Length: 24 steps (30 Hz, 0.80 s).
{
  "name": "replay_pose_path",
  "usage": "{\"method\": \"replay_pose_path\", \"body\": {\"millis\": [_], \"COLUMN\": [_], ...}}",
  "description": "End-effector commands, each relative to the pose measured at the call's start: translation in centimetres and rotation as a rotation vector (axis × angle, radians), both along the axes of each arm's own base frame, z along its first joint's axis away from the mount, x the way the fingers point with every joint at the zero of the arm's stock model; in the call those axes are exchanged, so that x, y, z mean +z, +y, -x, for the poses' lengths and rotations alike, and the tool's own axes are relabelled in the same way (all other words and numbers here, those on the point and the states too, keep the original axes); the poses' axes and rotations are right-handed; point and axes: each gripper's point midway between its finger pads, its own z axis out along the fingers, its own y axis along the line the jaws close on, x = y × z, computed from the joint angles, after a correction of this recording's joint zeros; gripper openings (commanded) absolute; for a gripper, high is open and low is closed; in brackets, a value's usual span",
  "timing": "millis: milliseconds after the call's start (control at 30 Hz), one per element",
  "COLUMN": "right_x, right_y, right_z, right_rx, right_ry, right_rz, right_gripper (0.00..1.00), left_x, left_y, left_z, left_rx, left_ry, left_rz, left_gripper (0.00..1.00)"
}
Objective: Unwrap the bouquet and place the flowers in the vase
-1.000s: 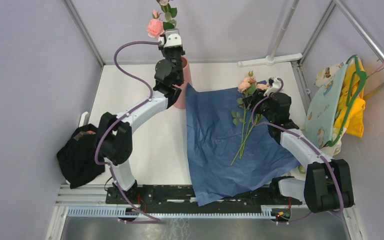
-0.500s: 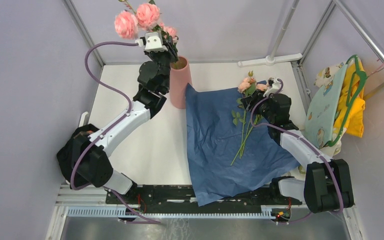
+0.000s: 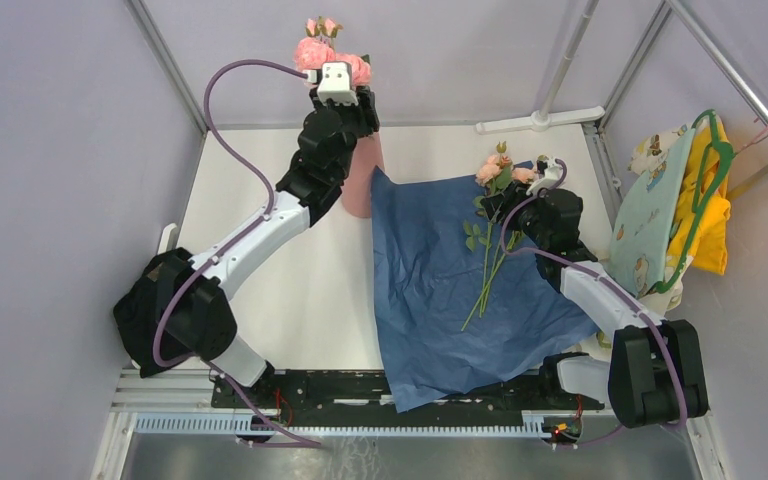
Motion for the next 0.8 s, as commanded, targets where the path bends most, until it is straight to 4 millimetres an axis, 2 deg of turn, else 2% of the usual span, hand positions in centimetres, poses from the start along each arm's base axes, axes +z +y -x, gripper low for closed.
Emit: {"method": "replay_pose_path", "body": {"millis": [0, 67, 133, 167, 333, 433, 600, 767], "right_x": [1.9, 1.8, 1.8, 1.7, 1.6, 1.4, 1.5, 1.7], "right_y": [0.2, 0.2, 0.4, 0.4, 0.6, 0.7, 1.1, 1.1], "right_z": [-0.3, -0.3, -0.4, -0.5, -0.8, -1.0, -1.3, -1.4], "right_rx": [0.009, 0.011, 0.017, 0.019, 0.030, 0.033, 0.047, 0.053], "right_ry": [-0.066, -0.062, -0.059, -0.056, -0.047, -0.039, -0.029, -0.031], "right_rz": [-0.021, -0.020, -0.020, -0.019, -0.022, -0.019, -0.033, -0.030], "right_gripper": [0.54, 0.54, 0.55, 0.55, 0.56, 0.58, 0.59, 0.59], "left_x": [3.5, 3.6, 3.1, 2.6, 2.1, 1.3, -0.4, -0.6], "left_y": [-0.3, -0.4, -0.5, -0.4, 1.0, 1.5, 0.8, -0.1], "left_z": [0.1, 0.1, 0.5, 0.8, 3.3, 4.1, 5.0, 5.9], "left_rx": [-0.017, -0.016, -0.023, -0.028, -0.024, -0.013, -0.062, -0.126], "left_ry": [0.001, 0.050, 0.109, 0.140, 0.203, 0.261, 0.349, 0.440], "left_rz": [0.058, 0.054, 0.051, 0.047, 0.088, 0.078, 0.068, 0.055], "left_gripper": [0.67, 0.72, 0.82, 0.83, 0.85, 0.87, 0.88, 0.88]}}
